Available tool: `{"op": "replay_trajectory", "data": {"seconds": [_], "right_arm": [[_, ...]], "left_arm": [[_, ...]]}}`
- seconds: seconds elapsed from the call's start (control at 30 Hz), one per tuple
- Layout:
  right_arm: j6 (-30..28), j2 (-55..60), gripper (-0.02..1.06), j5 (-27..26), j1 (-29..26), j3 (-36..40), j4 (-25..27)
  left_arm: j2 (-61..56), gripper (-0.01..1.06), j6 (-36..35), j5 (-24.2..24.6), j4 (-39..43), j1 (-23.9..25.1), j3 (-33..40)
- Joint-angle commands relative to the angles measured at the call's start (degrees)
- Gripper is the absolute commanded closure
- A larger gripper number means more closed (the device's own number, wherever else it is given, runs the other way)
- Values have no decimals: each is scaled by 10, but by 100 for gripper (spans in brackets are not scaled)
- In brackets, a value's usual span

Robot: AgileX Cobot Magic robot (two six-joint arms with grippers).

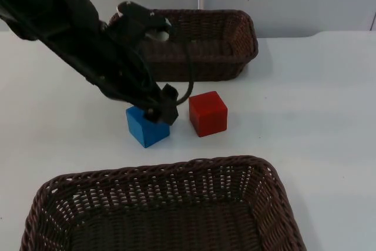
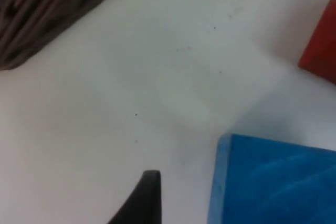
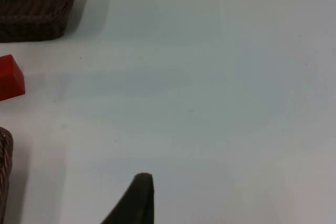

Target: Pick up one cube with the left hand and place it into the upper basket. Pick up one cube with the right hand and place it into the lower basket.

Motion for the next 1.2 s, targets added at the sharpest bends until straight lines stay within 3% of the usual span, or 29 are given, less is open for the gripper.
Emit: {"op": "replay_trajectory", "data": {"seconds": [0.0,0.67,0.8,1.0,1.17], "right_arm": [[-6,-1,-1,-2,-4,0,-3],[-6,-1,-1,-2,-4,0,-3],[-6,-1,-1,-2,-4,0,-3],[-6,-1,-1,-2,-4,0,-3],[-6,-1,-1,-2,-4,0,-3]], "left_arm": [[11,0,1,-9,6,-4,-8],[61,4,8,-68,19,-4,-8],[61,21,8,-67,19,-4,-8],[61,33,8,-66,19,-4,-8],[61,52,5,-65,14,-4,-8]]}}
